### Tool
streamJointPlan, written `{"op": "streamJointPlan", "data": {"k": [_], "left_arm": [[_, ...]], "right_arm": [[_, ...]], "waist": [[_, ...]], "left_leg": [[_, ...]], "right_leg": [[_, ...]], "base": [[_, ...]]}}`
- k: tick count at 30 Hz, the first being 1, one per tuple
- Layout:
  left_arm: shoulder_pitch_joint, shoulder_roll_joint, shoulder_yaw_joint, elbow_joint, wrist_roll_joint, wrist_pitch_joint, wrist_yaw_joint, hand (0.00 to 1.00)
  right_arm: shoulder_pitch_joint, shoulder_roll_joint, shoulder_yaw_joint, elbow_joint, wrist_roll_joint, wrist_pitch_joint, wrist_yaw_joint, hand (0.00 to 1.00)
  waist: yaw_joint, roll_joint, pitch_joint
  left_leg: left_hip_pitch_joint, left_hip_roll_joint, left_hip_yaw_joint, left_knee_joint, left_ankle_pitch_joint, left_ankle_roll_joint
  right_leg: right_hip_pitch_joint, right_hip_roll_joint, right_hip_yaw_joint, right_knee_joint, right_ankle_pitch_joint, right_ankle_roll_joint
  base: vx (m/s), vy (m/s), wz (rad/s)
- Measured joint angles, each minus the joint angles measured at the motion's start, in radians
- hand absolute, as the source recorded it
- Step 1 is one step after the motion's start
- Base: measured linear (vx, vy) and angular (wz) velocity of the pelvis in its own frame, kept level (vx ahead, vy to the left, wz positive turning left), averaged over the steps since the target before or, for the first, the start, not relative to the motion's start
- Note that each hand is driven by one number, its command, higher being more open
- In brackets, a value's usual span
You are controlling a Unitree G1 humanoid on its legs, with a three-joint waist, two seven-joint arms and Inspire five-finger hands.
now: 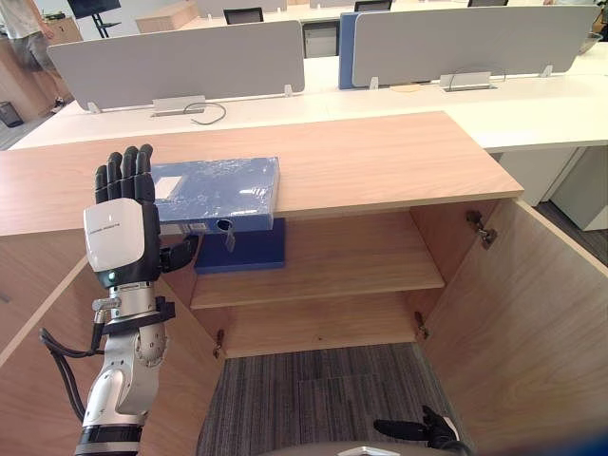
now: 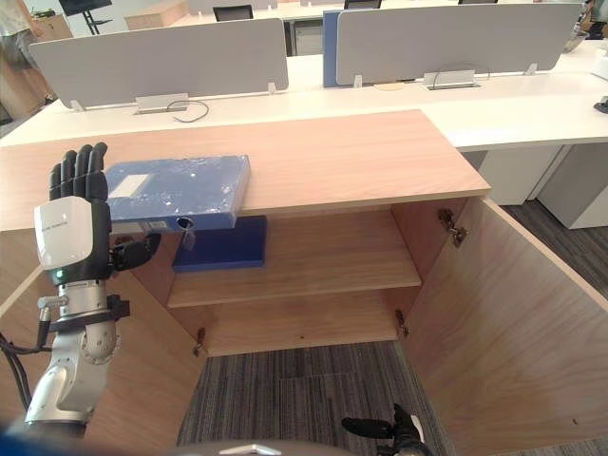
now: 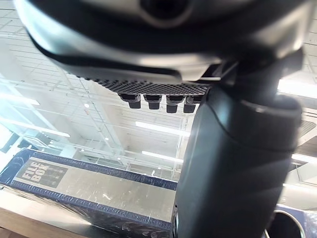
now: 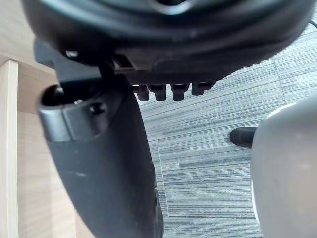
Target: Walk over to the cabinet, pick up the folder, carry it to the office cabinet, place the folder inside the office cabinet, then close the office cabinet door
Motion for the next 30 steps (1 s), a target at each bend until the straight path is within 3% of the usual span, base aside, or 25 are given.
{"op": "streamJointPlan", "data": {"k": [3, 9, 17, 18, 30], "left_arm": [[-0.002, 0.04, -0.049, 0.043, 0.001, -0.013, -0.003, 1.0], [-0.018, 0.051, -0.092, 0.18, 0.0, -0.025, -0.055, 1.0], [-0.019, 0.051, -0.101, 0.218, -0.001, -0.024, -0.072, 1.0], [-0.019, 0.051, -0.101, 0.221, -0.001, -0.024, -0.072, 0.0], [-0.103, 0.057, -0.08, 0.232, 0.002, -0.028, -0.031, 0.0]], "right_arm": [[0.0, 0.0, 0.002, 0.0, -0.002, 0.0, 0.0, 1.0], [-0.001, 0.0, 0.008, -0.006, -0.018, -0.001, 0.0, 1.0], [0.0, 0.0, 0.011, -0.007, -0.018, -0.001, 0.0, 1.0], [0.0, 0.0, 0.01, -0.007, -0.018, -0.001, 0.0, 1.0], [-0.003, 0.002, 0.001, -0.008, -0.018, 0.001, 0.001, 1.0]], "waist": [[0.0, 0.0, 0.0], [-0.003, -0.002, 0.001], [-0.004, -0.009, 0.004], [-0.004, -0.009, 0.004], [-0.018, -0.01, 0.004]], "left_leg": [[0.001, 0.0, 0.0, 0.0, 0.0, 0.0], [0.001, 0.0, 0.002, 0.0, 0.0, 0.0], [0.01, 0.0, 0.016, 0.0, -0.005, -0.004], [0.011, 0.0, 0.018, 0.0, -0.005, -0.004], [0.02, -0.002, 0.025, 0.0, -0.01, -0.008]], "right_leg": [[0.0, 0.0, 0.001, 0.001, 0.0, 0.0], [-0.002, 0.0, 0.003, 0.002, 0.0, 0.0], [-0.003, 0.0, 0.018, 0.002, 0.0, 0.001], [-0.003, 0.0, 0.02, 0.002, 0.0, 0.001], [0.0, -0.001, 0.029, -0.001, 0.003, 0.004]], "base": [[0.0, 0.0, 0.0], [0.0, 0.0, 0.0], [0.0, 0.0, -0.04], [-0.01, 0.006, -0.09], [0.0, 0.003, -0.02]]}}
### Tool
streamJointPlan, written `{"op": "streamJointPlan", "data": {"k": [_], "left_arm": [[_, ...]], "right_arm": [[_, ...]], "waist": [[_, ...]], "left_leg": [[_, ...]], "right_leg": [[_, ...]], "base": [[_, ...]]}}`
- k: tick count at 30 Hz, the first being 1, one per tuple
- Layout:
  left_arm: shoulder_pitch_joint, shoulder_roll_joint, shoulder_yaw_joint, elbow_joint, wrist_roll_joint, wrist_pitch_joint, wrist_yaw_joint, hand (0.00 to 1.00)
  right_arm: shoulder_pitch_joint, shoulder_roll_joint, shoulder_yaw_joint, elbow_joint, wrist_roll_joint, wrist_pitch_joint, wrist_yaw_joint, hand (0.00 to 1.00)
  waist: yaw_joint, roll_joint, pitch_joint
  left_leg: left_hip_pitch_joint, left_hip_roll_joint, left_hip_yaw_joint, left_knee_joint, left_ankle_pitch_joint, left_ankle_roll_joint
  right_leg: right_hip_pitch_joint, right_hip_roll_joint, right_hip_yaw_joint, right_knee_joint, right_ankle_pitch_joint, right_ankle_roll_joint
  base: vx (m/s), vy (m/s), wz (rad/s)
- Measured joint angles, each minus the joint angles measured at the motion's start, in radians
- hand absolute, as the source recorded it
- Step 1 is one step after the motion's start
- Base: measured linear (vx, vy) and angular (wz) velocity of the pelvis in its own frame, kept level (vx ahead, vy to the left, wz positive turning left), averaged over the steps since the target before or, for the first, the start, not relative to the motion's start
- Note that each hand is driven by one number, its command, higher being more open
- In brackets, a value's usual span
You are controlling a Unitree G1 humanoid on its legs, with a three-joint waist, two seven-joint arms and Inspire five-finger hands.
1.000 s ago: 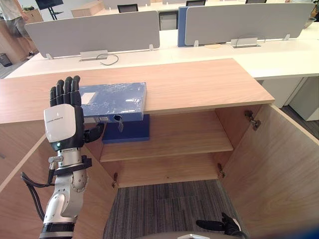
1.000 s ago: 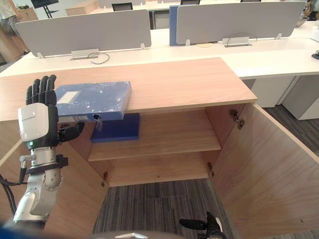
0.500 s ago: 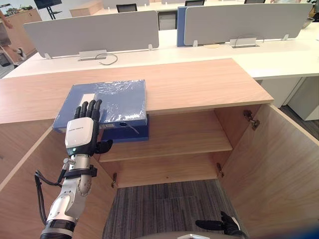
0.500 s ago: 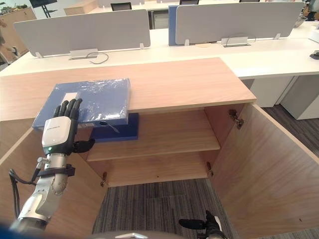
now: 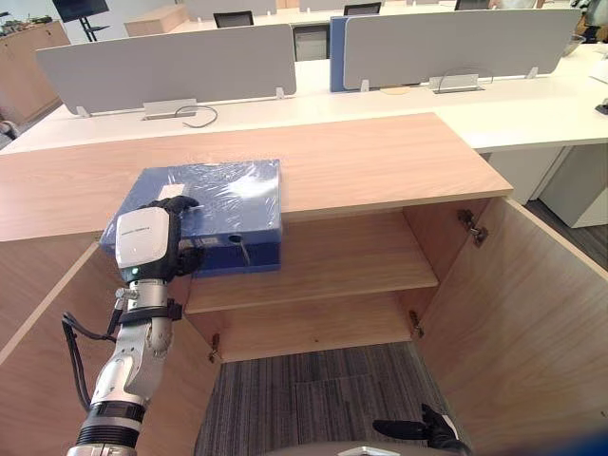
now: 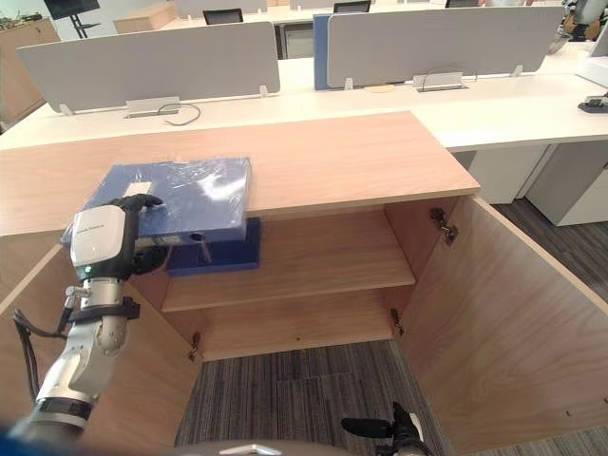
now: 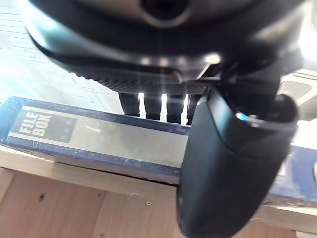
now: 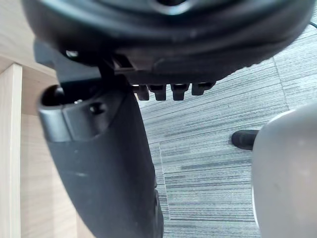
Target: Walk over to the cabinet, pick up the folder, carry it to the office cabinet, place the folder inside the office cabinet, then close the office cabinet door
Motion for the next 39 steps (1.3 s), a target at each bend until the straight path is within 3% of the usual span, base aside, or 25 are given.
{"op": "streamJointPlan", "data": {"k": [13, 15, 18, 21, 25, 28, 32, 36, 39], "left_arm": [[-0.081, -0.002, -0.001, -0.037, 0.03, 0.0, 0.037, 0.0], [-0.057, -0.036, 0.003, -0.085, 0.03, 0.01, 0.029, 0.0], [0.051, -0.204, 0.04, -0.297, 0.0, 0.011, 0.013, 0.0], [0.146, -0.411, 0.027, -0.512, -0.321, -0.061, -0.003, 0.0], [0.202, -0.47, 0.021, -0.563, -0.708, -0.1, -0.065, 0.0], [0.334, -0.528, 0.026, -0.652, -1.068, -0.132, -0.141, 0.0], [0.468, -0.576, 0.041, -0.692, -1.393, -0.16, -0.231, 0.0], [0.519, -0.592, 0.039, -0.702, -1.56, -0.161, -0.316, 0.0], [0.524, -0.588, 0.053, -0.702, -1.615, -0.161, -0.384, 0.0]], "right_arm": [[0.0, 0.001, 0.001, -0.009, 0.0, 0.0, 0.0, 1.0], [0.0, 0.003, 0.001, -0.011, 0.001, 0.0, -0.001, 1.0], [0.001, 0.004, -0.001, -0.011, 0.001, 0.002, -0.005, 1.0], [0.0, 0.014, -0.017, -0.01, 0.002, 0.007, -0.014, 1.0], [0.02, 0.017, -0.039, -0.061, 0.067, 0.014, -0.02, 1.0], [0.167, 0.06, -0.033, -0.363, 0.18, 0.023, -0.045, 1.0], [0.34, 0.108, 0.027, -0.844, 0.203, 0.023, -0.06, 1.0], [0.359, 0.128, 0.046, -1.184, 0.244, -0.013, -0.043, 1.0], [0.317, 0.117, 0.034, -1.374, 0.356, -0.086, 0.02, 1.0]], "waist": [[-0.012, -0.003, 0.004], [-0.012, -0.005, 0.005], [-0.012, -0.007, 0.008], [-0.009, -0.008, 0.011], [-0.009, 0.001, 0.016], [-0.012, -0.006, 0.035], [-0.014, -0.022, 0.045], [-0.013, -0.035, 0.042], [-0.011, -0.037, 0.041]], "left_leg": [[0.013, -0.004, -0.003, 0.0, -0.004, 0.003], [0.012, -0.005, -0.002, 0.0, -0.005, 0.003], [0.011, -0.011, -0.001, 0.001, -0.01, 0.003], [0.01, -0.012, -0.004, 0.009, -0.014, 0.002], [0.009, -0.011, -0.009, 0.018, -0.017, 0.003], [0.011, -0.003, -0.006, 0.02, -0.023, 0.003], [0.01, 0.004, -0.001, 0.037, -0.035, -0.002], [0.003, 0.004, -0.002, 0.041, -0.036, -0.001], [-0.006, 0.003, -0.002, 0.044, -0.036, -0.002]], "right_leg": [[0.015, -0.003, -0.001, -0.005, 0.001, 0.001], [0.014, -0.006, -0.001, -0.006, 0.001, 0.001], [0.014, -0.012, 0.003, -0.011, 0.001, 0.004], [0.015, -0.014, 0.007, -0.011, 0.0, 0.007], [0.016, -0.014, 0.014, -0.006, -0.001, 0.007], [0.014, -0.006, 0.018, -0.002, -0.001, 0.007], [0.015, -0.002, 0.024, 0.001, -0.002, 0.006], [0.008, -0.002, 0.024, 0.002, -0.002, 0.006], [-0.002, -0.002, 0.025, 0.003, -0.001, 0.007]], "base": [[-0.01, 0.001, 0.0], [-0.02, 0.006, 0.0], [0.0, 0.0, 0.0], [0.0, 0.0, -0.03], [0.0, 0.0, -0.05], [-0.03, 0.0, -0.05], [-0.03, -0.001, -0.05], [-0.03, 0.004, 0.0], [0.0, 0.0, 0.0]]}}
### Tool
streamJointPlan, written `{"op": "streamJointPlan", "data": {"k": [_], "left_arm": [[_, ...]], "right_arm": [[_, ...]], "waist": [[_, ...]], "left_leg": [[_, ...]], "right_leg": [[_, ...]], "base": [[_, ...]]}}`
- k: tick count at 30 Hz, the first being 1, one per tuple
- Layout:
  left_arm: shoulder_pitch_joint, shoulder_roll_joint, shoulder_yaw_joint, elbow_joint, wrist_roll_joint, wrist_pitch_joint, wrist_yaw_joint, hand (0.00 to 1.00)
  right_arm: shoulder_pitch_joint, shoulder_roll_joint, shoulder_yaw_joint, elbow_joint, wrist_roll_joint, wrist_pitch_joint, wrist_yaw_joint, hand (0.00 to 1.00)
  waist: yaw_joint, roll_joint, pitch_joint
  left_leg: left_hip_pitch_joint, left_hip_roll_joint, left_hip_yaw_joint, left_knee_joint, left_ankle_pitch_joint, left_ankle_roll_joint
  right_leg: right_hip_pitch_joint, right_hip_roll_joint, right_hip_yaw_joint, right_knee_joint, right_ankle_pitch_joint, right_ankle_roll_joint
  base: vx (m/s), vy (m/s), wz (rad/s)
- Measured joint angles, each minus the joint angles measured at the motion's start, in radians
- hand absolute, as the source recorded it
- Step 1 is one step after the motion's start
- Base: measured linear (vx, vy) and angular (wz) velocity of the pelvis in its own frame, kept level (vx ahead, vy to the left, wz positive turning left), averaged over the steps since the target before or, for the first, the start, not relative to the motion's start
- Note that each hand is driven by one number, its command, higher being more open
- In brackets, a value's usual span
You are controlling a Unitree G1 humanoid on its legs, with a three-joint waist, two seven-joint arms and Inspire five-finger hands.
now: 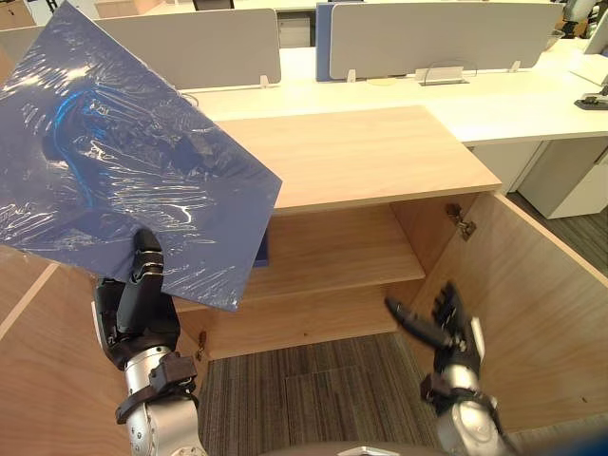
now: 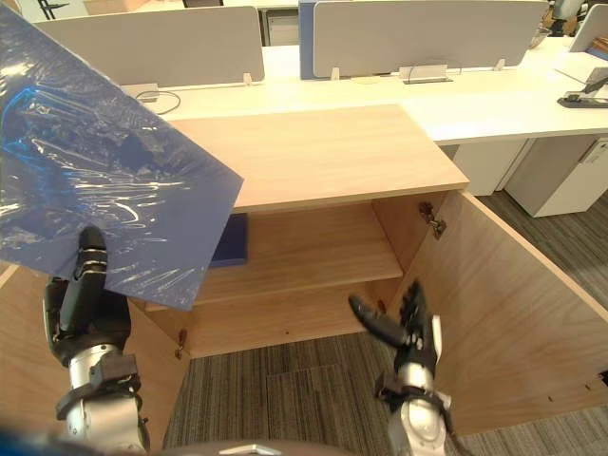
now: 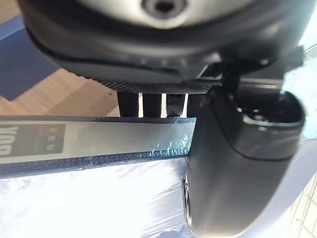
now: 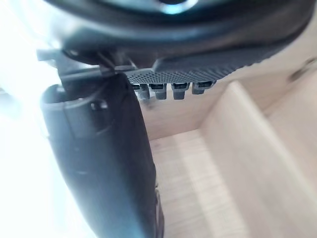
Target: Walk over to the cabinet, pick up the folder, carry it to the office cabinet, place the folder inside the office cabinet, then close the office cabinet door
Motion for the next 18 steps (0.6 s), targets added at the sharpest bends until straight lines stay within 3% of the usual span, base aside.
{"op": "streamJointPlan", "data": {"k": [6, 13, 18], "left_arm": [[-0.062, 0.016, 0.026, 0.0, -0.028, 0.002, -0.083, 0.0], [-0.127, 0.089, -0.004, 0.031, -0.018, 0.004, -0.183, 0.0], [-0.128, 0.152, -0.07, 0.097, 0.041, 0.008, -0.227, 0.0]], "right_arm": [[-0.233, -0.097, -0.033, -0.112, 0.083, -0.066, 0.07, 1.0], [-0.478, -0.253, 0.025, -0.095, 0.198, -0.066, 0.162, 1.0], [-0.622, -0.341, 0.096, 0.034, 0.259, -0.061, 0.193, 1.0]], "waist": [[-0.002, 0.002, -0.005], [0.0, 0.015, -0.016], [0.001, 0.018, -0.032]], "left_leg": [[-0.001, 0.0, 0.0, 0.001, 0.0, 0.0], [0.002, -0.001, -0.008, 0.008, 0.0, 0.0], [0.003, -0.003, -0.017, 0.008, 0.002, 0.002]], "right_leg": [[0.002, 0.0, 0.001, 0.001, 0.001, 0.001], [0.011, -0.001, -0.006, 0.007, 0.002, 0.002], [0.016, -0.004, -0.016, 0.008, 0.002, 0.002]], "base": [[0.0, 0.0, 0.0], [-0.03, 0.004, 0.03], [-0.04, 0.003, 0.05]]}}
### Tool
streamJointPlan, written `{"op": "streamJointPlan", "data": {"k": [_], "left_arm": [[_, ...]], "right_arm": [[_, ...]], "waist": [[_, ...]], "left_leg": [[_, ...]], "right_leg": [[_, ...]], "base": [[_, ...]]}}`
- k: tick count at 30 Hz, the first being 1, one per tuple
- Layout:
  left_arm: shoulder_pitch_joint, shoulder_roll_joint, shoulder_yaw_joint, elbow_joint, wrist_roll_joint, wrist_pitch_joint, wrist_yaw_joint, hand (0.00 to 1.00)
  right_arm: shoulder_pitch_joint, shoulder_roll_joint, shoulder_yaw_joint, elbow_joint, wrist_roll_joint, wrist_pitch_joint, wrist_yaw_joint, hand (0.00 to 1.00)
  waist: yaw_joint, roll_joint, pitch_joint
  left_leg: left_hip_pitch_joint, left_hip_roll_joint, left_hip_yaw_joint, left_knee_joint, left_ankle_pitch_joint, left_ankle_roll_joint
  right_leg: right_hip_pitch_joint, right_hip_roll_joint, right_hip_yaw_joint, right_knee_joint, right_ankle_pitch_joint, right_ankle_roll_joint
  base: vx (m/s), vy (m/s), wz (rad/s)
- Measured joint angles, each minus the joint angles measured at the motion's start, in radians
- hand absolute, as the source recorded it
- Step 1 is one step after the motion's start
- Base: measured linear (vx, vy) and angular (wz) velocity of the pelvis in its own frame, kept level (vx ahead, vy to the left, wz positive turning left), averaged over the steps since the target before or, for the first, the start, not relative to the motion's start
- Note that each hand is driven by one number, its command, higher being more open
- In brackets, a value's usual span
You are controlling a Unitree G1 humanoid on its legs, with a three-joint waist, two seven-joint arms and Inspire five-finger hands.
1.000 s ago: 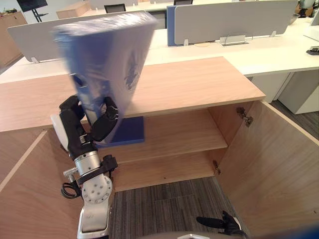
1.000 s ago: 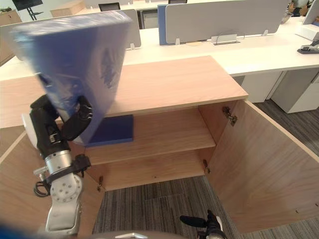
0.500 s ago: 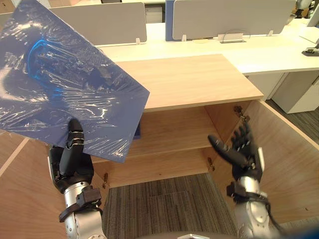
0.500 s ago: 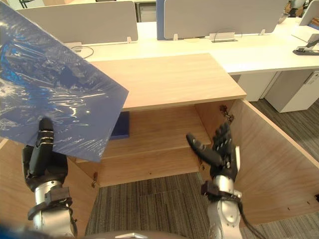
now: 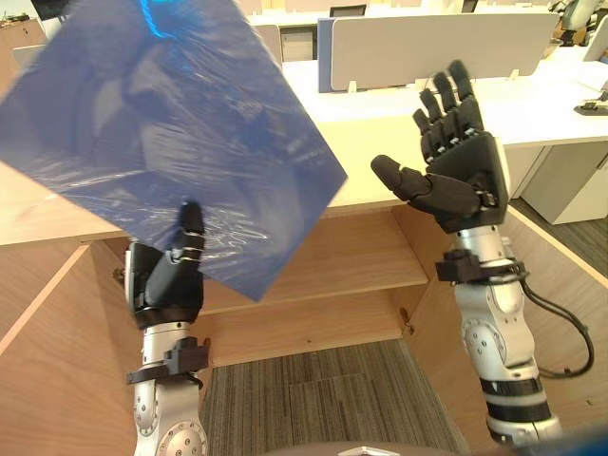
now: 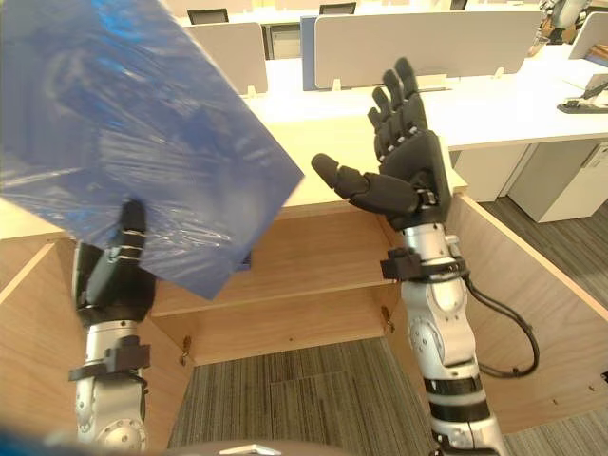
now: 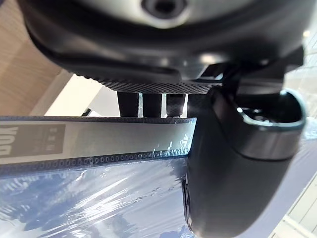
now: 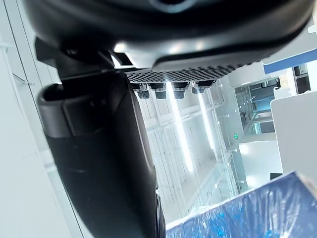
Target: Walk over to the cabinet, pick up the folder, carry it to the office cabinet, place the folder inside the office cabinet, then close the office cabinet door
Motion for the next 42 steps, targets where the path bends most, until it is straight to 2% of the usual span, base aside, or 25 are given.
{"op": "streamJointPlan", "data": {"k": [5, 9, 14, 15, 20, 21, 24, 27, 29, 30, 32, 33, 35, 38, 41, 42], "left_arm": [[-0.034, 0.07, -0.044, 0.046, 0.109, 0.006, -0.015, 0.0], [-0.072, 0.114, -0.062, 0.064, 0.119, 0.005, -0.015, 0.0], [-0.078, 0.17, -0.062, 0.065, 0.117, -0.004, -0.003, 0.0], [-0.079, 0.198, -0.062, 0.066, 0.12, -0.006, 0.011, 0.0], [-0.079, 0.275, -0.064, 0.068, 0.157, -0.019, 0.047, 0.0], [-0.08, 0.3, -0.065, 0.069, 0.157, -0.022, 0.055, 1.0], [-0.081, 0.367, -0.073, 0.081, 0.157, -0.043, 0.063, 1.0], [-0.097, 0.536, -0.127, 0.126, 0.155, -0.045, 0.05, 1.0], [-0.104, 0.716, -0.189, 0.196, 0.104, -0.008, -0.025, 1.0], [-0.103, 0.748, -0.205, 0.207, 0.081, 0.008, -0.052, 1.0], [-0.097, 0.825, -0.29, 0.242, -0.007, 0.067, -0.164, 1.0], [-0.095, 0.834, -0.315, 0.252, -0.025, 0.079, -0.194, 1.0], [-0.091, 0.834, -0.413, 0.294, -0.07, 0.122, -0.315, 1.0], [-0.066, 0.825, -0.474, 0.374, -0.1, 0.168, -0.426, 1.0], [-0.061, 0.771, -0.476, 0.483, -0.089, 0.182, -0.438, 1.0], [-0.063, 0.7, -0.469, 0.594, -0.063, 0.181, -0.424, 1.0]], "right_arm": [[-0.135, -0.098, 0.138, 0.097, 0.096, 0.039, 0.05, 1.0], [-0.247, -0.155, 0.235, 0.143, 0.14, 0.044, 0.086, 1.0], [-0.372, -0.281, 0.363, 0.21, 0.175, 0.046, 0.095, 1.0], [-0.408, -0.324, 0.42, 0.233, 0.177, 0.05, 0.099, 0.0], [-0.519, -0.459, 0.597, 0.289, 0.304, 0.069, 0.114, 0.0], [-0.551, -0.5, 0.647, 0.291, 0.352, 0.074, 0.121, 0.0], [-0.592, -0.572, 0.709, 0.292, 0.414, 0.077, 0.152, 0.0], [-0.604, -0.638, 0.737, 0.285, 0.442, 0.077, 0.21, 0.0], [-0.605, -0.713, 0.779, 0.237, 0.434, 0.079, 0.259, 0.0], [-0.605, -0.726, 0.792, 0.226, 0.42, 0.082, 0.259, 0.0], [-0.599, -0.755, 0.819, 0.197, 0.384, 0.096, 0.27, 0.0], [-0.599, -0.755, 0.819, 0.185, 0.377, 0.098, 0.272, 0.0], [-0.597, -0.761, 0.819, 0.092, 0.359, 0.105, 0.301, 0.0], [-0.555, -0.767, 0.771, -0.044, 0.284, 0.1, 0.329, 0.0], [-0.455, -0.706, 0.66, -0.108, 0.243, 0.096, 0.334, 0.0], [-0.398, -0.657, 0.572, -0.163, 0.196, 0.094, 0.334, 0.0]], "waist": [[0.004, 0.003, -0.002], [0.005, 0.003, -0.002], [0.011, 0.006, -0.005], [0.013, 0.008, -0.01], [0.024, 0.012, -0.018], [0.025, 0.012, -0.02], [0.03, 0.012, -0.03], [0.036, 0.014, -0.039], [0.031, 0.014, -0.042], [0.03, 0.014, -0.042], [0.026, 0.013, -0.041], [0.025, 0.014, -0.041], [0.018, 0.013, -0.04], [0.018, 0.006, -0.04], [0.025, -0.002, -0.039], [0.027, -0.003, -0.039]], "left_leg": [[-0.002, 0.0, -0.005, -0.001, 0.003, -0.001], [-0.001, -0.001, -0.005, -0.002, 0.004, -0.001], [0.0, -0.003, -0.005, -0.009, 0.006, 0.0], [0.001, -0.004, -0.005, -0.015, 0.009, 0.001], [0.002, -0.004, -0.006, -0.019, 0.012, 0.0], [0.002, -0.003, -0.006, -0.02, 0.012, -0.001], [0.001, -0.003, -0.006, -0.022, 0.014, -0.002], [0.001, -0.003, -0.007, -0.026, 0.016, -0.003], [0.002, -0.003, -0.006, -0.034, 0.022, -0.004], [0.002, -0.003, -0.005, -0.035, 0.022, -0.004], [0.002, -0.004, 0.004, -0.036, 0.022, -0.004], [0.001, -0.004, 0.007, -0.037, 0.022, -0.004], [0.004, -0.002, 0.015, -0.041, 0.022, -0.004], [0.004, -0.001, 0.018, -0.044, 0.022, -0.004], [0.002, -0.002, 0.023, -0.045, 0.022, -0.004], [0.003, -0.005, 0.028, -0.046, 0.022, -0.004]], "right_leg": [[0.0, 0.0, -0.003, 0.001, 0.001, 0.0], [0.0, -0.001, -0.004, 0.001, 0.002, 0.0], [-0.001, -0.003, -0.004, 0.001, 0.003, 0.0], [-0.002, -0.003, -0.005, 0.001, 0.003, -0.001], [-0.002, -0.002, -0.005, 0.0, 0.003, -0.001], [-0.003, -0.002, -0.005, 0.0, 0.004, -0.001], [-0.004, -0.002, -0.006, -0.001, 0.004, -0.002], [-0.004, -0.002, -0.007, -0.001, 0.004, -0.002], [-0.008, -0.002, -0.006, -0.001, 0.004, -0.002], [-0.009, -0.002, -0.006, -0.001, 0.004, -0.002], [-0.016, -0.002, 0.0, 0.001, 0.005, -0.001], [-0.018, -0.002, 0.003, 0.0, 0.006, 0.0], [-0.022, 0.001, 0.01, 0.0, 0.007, 0.0], [-0.026, 0.002, 0.015, 0.0, 0.007, 0.0], [-0.035, 0.002, 0.019, 0.004, 0.006, 0.0], [-0.037, 0.0, 0.022, 0.005, 0.006, 0.001]], "base": [[-0.01, 0.0, 0.01], [0.0, 0.0, 0.0], [0.0, 0.0, 0.0], [0.0, 0.0, 0.0], [0.0, 0.0, 0.0], [0.0, 0.0, 0.0], [0.0, 0.0, 0.0], [0.0, 0.0, 0.0], [0.0, 0.0, 0.0], [-0.03, 0.005, -0.03], [-0.02, 0.009, -0.1], [-0.02, 0.012, -0.14], [0.0, 0.007, -0.11], [0.0, 0.003, -0.04], [-0.02, 0.006, -0.04], [-0.03, 0.013, -0.07]]}}
